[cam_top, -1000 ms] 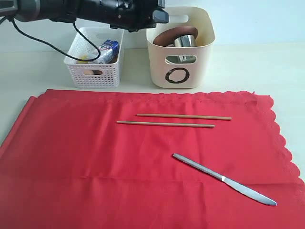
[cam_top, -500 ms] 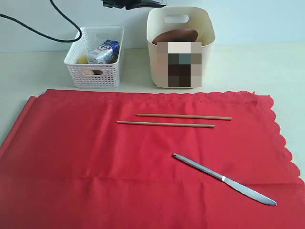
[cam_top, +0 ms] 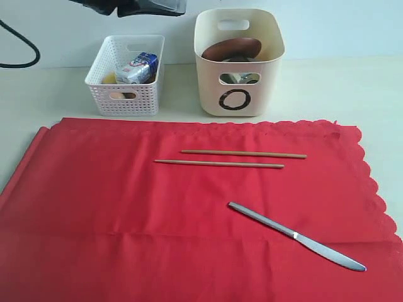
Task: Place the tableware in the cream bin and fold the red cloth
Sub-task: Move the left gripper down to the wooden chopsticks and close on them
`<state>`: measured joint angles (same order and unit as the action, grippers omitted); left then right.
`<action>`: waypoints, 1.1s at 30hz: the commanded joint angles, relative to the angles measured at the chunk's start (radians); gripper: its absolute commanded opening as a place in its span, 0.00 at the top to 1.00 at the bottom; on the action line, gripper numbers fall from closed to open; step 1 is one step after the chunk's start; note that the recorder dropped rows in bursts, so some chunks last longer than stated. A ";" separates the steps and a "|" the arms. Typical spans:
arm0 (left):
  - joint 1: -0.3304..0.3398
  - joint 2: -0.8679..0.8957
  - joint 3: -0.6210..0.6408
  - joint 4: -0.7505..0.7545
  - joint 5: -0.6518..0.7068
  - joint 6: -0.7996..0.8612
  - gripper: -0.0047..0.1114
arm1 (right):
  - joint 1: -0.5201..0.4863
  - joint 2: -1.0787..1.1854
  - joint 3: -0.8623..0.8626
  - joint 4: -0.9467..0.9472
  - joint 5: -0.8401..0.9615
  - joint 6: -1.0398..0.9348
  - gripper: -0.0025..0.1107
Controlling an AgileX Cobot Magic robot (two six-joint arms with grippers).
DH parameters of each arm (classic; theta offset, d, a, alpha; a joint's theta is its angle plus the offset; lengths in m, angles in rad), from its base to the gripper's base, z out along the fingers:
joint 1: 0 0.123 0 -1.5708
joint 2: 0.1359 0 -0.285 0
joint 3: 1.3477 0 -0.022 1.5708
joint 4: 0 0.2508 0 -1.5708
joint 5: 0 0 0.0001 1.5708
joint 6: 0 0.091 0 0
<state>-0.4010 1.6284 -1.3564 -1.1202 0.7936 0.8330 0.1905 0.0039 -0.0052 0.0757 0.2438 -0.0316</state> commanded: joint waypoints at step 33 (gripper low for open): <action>-0.075 0.043 0.263 0.137 -0.155 0.217 0.96 | 0.002 -0.004 0.005 0.001 -0.004 -0.001 0.98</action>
<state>-0.4394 1.6151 -1.0961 -0.9675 0.6636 0.9929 0.1905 0.0039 -0.0052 0.0757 0.2438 -0.0316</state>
